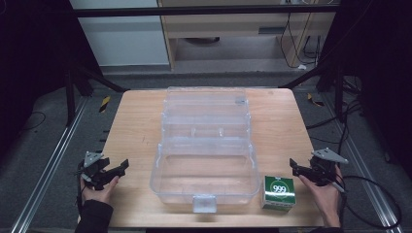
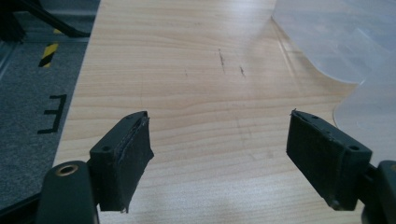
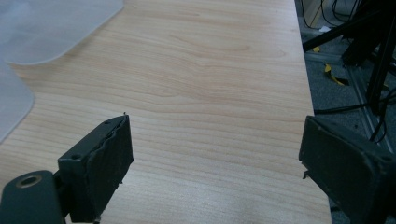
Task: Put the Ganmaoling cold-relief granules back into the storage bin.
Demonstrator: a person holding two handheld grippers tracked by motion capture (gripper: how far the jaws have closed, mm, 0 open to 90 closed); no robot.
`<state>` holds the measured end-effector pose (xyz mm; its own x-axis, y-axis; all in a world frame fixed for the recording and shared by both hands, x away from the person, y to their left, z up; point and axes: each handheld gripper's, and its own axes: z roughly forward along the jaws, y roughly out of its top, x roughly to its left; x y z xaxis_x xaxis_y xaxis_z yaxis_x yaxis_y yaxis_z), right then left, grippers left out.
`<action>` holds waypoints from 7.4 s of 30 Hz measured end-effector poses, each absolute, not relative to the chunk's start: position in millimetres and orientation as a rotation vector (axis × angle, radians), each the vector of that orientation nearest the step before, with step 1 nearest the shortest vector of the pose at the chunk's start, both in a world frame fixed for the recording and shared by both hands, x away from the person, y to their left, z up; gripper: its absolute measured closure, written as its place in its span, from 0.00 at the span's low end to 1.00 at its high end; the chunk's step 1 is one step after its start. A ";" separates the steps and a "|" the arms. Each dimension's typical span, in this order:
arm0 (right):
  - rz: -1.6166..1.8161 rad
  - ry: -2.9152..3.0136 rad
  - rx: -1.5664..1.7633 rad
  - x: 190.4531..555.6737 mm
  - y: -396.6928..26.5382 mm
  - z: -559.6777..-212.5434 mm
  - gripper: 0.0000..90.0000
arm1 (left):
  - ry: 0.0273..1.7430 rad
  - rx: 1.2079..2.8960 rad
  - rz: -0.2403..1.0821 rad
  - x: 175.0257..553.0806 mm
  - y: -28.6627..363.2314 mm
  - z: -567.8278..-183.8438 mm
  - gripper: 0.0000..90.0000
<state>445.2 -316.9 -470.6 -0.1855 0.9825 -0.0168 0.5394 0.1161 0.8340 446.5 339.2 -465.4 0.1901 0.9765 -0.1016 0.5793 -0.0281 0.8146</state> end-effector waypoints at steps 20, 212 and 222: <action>1.082 1.882 1.317 433.5 -304.1 -418.5 0.13 | 1.486 1.768 0.655 451.6 331.8 -472.5 0.27; 0.632 2.833 0.291 429.2 -173.9 -308.8 0.18 | 1.480 1.894 0.629 458.8 324.5 -483.6 0.30; 0.685 2.828 0.281 441.0 -150.1 -322.4 0.18 | 1.480 1.892 0.628 459.0 324.7 -483.5 0.31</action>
